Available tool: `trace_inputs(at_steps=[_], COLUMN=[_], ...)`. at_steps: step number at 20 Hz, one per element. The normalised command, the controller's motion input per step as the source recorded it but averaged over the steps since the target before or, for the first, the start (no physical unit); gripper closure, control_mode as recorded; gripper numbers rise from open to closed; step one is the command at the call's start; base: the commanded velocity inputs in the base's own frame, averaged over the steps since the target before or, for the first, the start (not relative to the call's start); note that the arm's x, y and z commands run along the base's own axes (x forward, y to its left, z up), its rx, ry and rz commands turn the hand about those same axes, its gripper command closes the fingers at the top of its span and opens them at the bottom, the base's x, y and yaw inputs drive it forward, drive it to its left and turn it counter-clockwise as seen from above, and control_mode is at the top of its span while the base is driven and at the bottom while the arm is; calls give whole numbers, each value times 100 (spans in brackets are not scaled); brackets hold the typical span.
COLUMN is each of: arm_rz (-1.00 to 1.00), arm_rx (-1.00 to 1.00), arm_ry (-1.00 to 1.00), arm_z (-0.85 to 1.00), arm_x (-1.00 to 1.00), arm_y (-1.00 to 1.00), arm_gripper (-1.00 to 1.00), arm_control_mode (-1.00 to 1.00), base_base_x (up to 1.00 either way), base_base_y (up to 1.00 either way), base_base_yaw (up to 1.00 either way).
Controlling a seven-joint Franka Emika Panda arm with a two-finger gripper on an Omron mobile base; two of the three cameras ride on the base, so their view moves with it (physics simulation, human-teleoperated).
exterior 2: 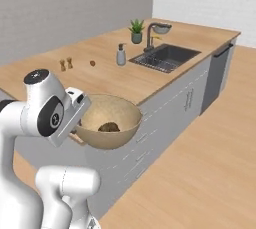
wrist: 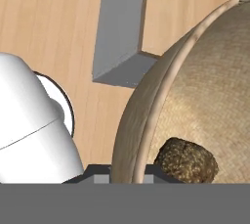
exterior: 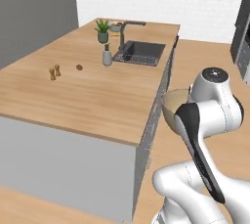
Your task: Open the cabinet, pick up the bread from the cabinet and place it in the basket. Then move the basket to the dining counter.
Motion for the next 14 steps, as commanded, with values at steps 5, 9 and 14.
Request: trace_inputs(at_steps=[5,9,14], arm_rz=[0,0,0], arm_rx=[0,0,0], arm_ry=[0,0,0], arm_z=[0,0,0], arm_x=[0,0,0], arm_y=[0,0,0], arm_gripper=[100,100,100], arm_control_mode=[100,100,100], base_base_x=[0,0,38], base_base_y=[100,100,100], base_base_yaw=[-3,-12,-10])
